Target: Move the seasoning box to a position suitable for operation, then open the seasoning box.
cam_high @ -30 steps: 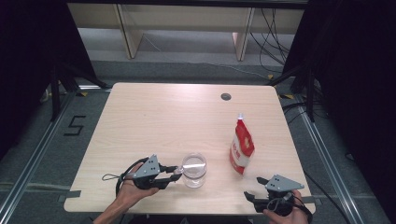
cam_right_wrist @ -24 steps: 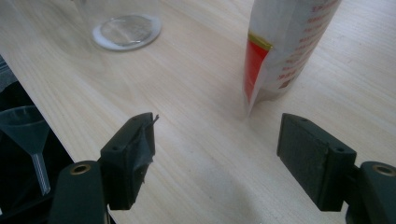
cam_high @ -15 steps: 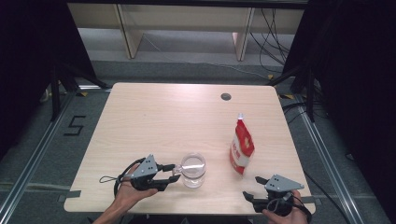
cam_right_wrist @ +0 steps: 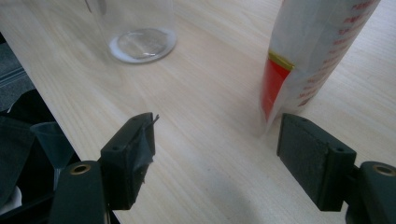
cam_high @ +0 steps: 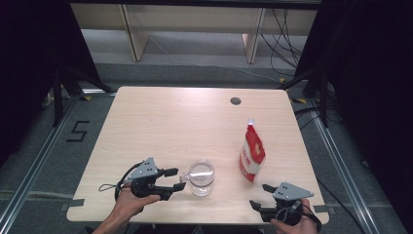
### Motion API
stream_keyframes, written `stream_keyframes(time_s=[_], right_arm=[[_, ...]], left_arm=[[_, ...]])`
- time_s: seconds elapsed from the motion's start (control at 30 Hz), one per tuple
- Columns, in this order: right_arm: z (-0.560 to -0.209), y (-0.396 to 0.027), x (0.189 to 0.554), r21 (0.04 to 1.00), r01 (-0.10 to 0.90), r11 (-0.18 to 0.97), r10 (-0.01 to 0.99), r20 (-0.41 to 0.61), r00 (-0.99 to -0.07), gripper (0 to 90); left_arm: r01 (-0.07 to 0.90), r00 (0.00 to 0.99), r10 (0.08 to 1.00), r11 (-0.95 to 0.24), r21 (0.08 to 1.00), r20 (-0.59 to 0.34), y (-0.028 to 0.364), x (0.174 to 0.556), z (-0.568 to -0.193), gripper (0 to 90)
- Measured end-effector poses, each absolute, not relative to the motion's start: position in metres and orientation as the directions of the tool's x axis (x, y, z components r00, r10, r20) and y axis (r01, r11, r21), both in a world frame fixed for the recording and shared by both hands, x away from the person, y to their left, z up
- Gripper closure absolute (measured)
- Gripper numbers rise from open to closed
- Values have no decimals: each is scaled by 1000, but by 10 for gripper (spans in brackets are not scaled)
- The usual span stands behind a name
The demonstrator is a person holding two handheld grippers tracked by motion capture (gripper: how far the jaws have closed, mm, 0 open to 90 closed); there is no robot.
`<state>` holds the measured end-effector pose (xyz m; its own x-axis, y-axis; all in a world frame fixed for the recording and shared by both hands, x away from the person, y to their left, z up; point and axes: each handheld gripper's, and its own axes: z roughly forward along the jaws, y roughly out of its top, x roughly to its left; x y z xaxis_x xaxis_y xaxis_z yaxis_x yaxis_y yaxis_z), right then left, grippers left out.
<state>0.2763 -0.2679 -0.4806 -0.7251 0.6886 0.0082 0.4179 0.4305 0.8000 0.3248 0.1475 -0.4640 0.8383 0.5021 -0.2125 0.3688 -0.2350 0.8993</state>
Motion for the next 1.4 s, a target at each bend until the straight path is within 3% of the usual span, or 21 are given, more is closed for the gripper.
stream_keyframes(time_s=[0.9, 1.07, 1.23, 1.4], right_arm=[[-482, -263, 278, 798, 403, 448, 663, 6, -749, 285], [-481, -263, 277, 796, 407, 448, 666, 7, -746, 285], [-480, -260, 276, 798, 405, 447, 667, 6, -745, 288], [-479, -257, 276, 805, 388, 449, 664, -10, -748, 292]], left_arm=[[355, 823, 538, -236, 905, -183, 144, 321, -448, 418], [319, 836, 529, -249, 915, -147, 143, 324, -446, 528], [299, 836, 536, -260, 918, -120, 140, 323, -444, 718], [296, 832, 542, -253, 921, -119, 137, 324, -448, 784]])
